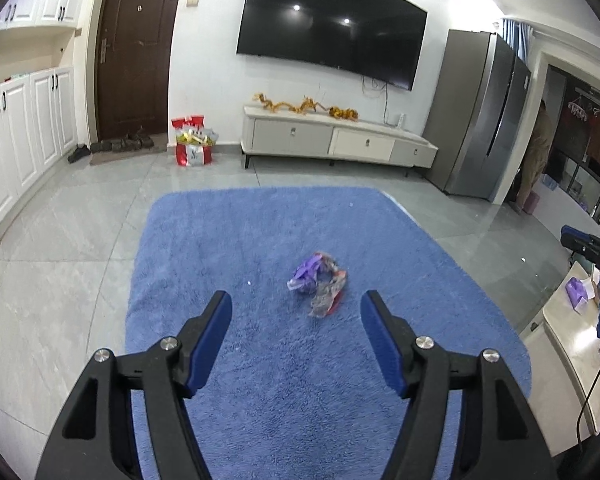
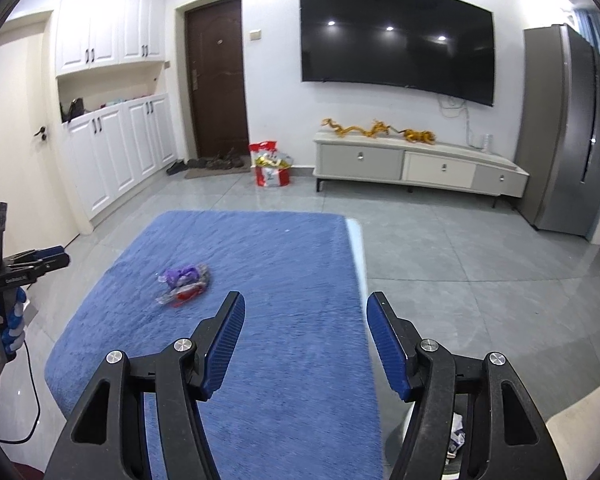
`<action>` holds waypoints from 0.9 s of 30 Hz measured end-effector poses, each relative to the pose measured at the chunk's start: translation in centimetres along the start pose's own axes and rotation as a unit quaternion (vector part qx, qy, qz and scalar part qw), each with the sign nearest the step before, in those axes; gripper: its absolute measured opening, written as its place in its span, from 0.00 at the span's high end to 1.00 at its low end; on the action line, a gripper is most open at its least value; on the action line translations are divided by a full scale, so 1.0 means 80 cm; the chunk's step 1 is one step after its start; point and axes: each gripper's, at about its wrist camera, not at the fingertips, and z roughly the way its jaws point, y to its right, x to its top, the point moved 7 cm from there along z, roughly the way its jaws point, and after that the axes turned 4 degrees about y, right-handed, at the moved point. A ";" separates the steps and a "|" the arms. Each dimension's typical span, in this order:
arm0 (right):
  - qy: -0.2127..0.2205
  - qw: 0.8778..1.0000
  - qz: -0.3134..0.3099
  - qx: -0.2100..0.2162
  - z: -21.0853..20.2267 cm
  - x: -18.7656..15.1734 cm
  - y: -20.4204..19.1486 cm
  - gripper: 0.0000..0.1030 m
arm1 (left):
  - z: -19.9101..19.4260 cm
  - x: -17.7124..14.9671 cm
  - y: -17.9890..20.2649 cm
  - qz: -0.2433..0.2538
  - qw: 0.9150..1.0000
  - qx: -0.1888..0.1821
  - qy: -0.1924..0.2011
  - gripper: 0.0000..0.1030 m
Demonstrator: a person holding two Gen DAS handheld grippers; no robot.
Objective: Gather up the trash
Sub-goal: 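Move both tools back over the rug toward the purple wrapper bundle, then grasp the purple wrappers with the left tool while the right tool grasps the clear bag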
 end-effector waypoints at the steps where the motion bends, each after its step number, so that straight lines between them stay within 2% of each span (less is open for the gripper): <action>1: -0.005 1.000 -0.003 0.005 0.008 -0.001 -0.006 0.39 | 0.009 -0.002 -0.001 -0.002 1.000 -0.002 -0.007 0.37; 11: -0.057 0.996 -0.020 0.066 0.099 -0.015 -0.070 0.39 | 0.138 -0.009 0.000 -0.024 0.997 -0.031 -0.073 0.37; 16: -0.084 0.992 -0.017 0.092 0.151 -0.025 -0.097 0.39 | 0.205 -0.015 0.000 -0.030 0.993 -0.033 -0.112 0.38; 22: -0.114 0.988 -0.014 0.107 0.208 -0.031 -0.122 0.39 | 0.259 -0.028 0.003 -0.040 0.988 -0.049 -0.144 0.49; 24: -0.123 0.986 -0.012 0.111 0.224 -0.034 -0.129 0.39 | 0.277 -0.034 0.002 -0.044 0.985 -0.052 -0.156 0.58; 25: -0.128 0.985 -0.011 0.113 0.232 -0.035 -0.133 0.39 | 0.284 -0.038 0.001 -0.044 0.985 -0.052 -0.161 0.68; 27: -0.138 0.984 -0.009 0.115 0.250 -0.038 -0.142 0.39 | 0.291 -0.043 0.000 -0.046 0.984 -0.059 -0.159 0.71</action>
